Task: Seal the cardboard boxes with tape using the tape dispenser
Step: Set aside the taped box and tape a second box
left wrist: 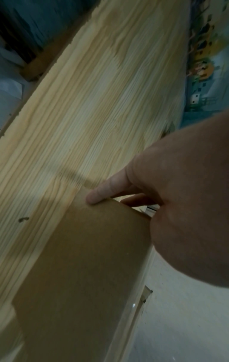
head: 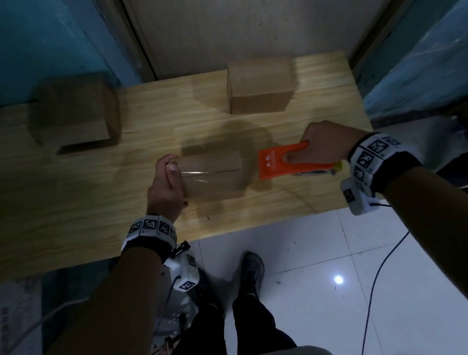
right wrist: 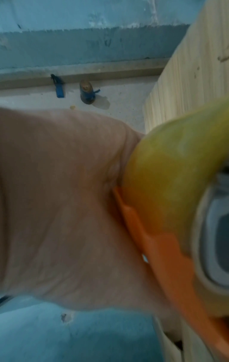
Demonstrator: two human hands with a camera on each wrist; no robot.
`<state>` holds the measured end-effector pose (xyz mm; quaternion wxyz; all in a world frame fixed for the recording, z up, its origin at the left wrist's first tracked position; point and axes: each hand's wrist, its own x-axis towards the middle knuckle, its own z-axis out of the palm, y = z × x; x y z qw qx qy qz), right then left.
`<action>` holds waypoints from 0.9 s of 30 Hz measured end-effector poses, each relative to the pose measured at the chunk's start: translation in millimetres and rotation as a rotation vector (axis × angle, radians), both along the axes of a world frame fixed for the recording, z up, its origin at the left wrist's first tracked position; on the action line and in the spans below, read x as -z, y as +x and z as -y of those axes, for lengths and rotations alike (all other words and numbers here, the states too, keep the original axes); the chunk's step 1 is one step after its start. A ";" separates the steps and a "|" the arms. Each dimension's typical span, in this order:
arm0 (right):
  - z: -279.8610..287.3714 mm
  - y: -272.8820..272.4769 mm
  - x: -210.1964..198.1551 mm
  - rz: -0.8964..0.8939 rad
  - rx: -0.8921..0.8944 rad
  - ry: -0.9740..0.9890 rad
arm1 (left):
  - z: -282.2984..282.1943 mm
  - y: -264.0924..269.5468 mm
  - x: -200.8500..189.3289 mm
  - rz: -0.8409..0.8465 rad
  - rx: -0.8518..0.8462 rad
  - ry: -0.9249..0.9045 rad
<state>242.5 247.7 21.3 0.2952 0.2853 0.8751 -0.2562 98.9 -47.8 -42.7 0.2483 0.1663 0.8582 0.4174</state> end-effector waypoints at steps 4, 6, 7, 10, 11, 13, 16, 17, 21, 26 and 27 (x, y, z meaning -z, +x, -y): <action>8.9 -8.1 3.9 0.011 -0.052 0.043 | 0.3 0.4 -0.3 -0.026 0.014 0.018; 13.3 -11.0 5.7 0.018 -0.062 0.059 | -0.2 0.4 0.7 -0.037 0.016 0.026; 15.4 -12.8 5.8 0.021 -0.067 0.069 | 0.0 0.5 1.1 -0.035 0.016 0.022; 19.9 -20.2 3.6 0.040 -0.100 0.121 | -0.2 -0.2 2.0 -0.010 0.006 0.015; 21.7 -23.6 2.6 0.049 -0.114 0.140 | -0.3 -1.1 2.6 -0.005 0.003 0.012; 25.4 -31.5 0.9 0.060 -0.134 0.170 | -0.7 -3.7 3.0 -0.013 0.021 0.004; 31.6 -41.2 -0.2 0.081 -0.147 0.206 | -2.0 -7.0 2.4 -0.010 0.039 0.001; 33.1 -43.2 -0.4 0.089 -0.145 0.211 | -3.0 -6.4 2.0 -0.004 0.023 0.005; 37.0 -43.4 -1.6 0.085 -0.136 0.227 | -12.9 2.3 1.8 -0.049 -0.061 0.000; 39.9 -40.0 1.3 0.065 -0.110 0.236 | -23.8 5.7 0.8 -0.020 -0.082 0.002; 40.4 -39.9 1.6 0.064 -0.107 0.237 | -23.0 5.5 2.7 -0.031 -0.065 -0.004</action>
